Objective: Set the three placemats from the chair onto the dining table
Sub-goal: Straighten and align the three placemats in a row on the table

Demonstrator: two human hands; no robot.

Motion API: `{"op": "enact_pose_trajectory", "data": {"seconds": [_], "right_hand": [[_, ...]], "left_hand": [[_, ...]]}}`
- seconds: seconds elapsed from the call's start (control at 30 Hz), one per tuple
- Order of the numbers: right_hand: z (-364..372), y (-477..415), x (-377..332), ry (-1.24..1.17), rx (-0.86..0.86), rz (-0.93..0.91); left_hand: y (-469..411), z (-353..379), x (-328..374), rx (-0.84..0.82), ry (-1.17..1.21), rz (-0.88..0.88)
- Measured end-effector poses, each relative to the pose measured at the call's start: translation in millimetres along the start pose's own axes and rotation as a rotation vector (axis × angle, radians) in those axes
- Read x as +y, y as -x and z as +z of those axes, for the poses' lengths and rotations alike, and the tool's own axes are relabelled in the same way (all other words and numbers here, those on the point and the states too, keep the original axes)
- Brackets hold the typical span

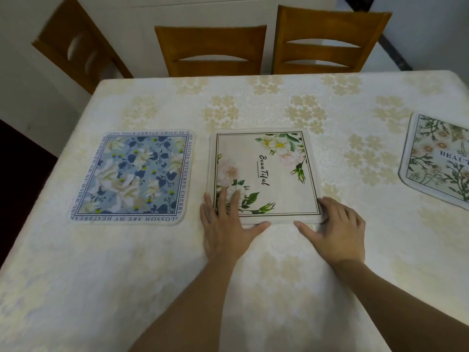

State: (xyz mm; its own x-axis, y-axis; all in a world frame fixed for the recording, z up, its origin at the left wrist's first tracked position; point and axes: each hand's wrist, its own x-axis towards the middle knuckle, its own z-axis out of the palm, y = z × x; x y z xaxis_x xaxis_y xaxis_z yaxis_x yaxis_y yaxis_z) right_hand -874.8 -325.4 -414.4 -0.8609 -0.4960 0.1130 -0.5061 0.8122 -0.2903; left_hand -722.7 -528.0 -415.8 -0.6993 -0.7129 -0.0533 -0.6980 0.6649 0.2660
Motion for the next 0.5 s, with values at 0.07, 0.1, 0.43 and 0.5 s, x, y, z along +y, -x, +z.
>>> {"op": "enact_pose_trajectory", "data": {"seconds": [0.07, 0.1, 0.43, 0.5], "right_hand": [[-1.1, 0.1, -0.2, -0.009, 0.0, -0.001], [-1.6, 0.3, -0.2, -0.014, 0.0, -0.003], [-0.6, 1.3, -1.1, 0.018, -0.003, -0.007], [-0.5, 0.8, -0.7, 0.02, 0.004, -0.008]], "left_hand": [[-0.7, 0.0, 0.6, -0.01, -0.008, -0.006], [-1.1, -0.1, 0.6, -0.018, -0.013, -0.006], [-3.5, -6.3, 2.7, -0.155, -0.094, 0.009], [-4.6, -6.5, 3.3, -0.167, -0.106, 0.007]]}}
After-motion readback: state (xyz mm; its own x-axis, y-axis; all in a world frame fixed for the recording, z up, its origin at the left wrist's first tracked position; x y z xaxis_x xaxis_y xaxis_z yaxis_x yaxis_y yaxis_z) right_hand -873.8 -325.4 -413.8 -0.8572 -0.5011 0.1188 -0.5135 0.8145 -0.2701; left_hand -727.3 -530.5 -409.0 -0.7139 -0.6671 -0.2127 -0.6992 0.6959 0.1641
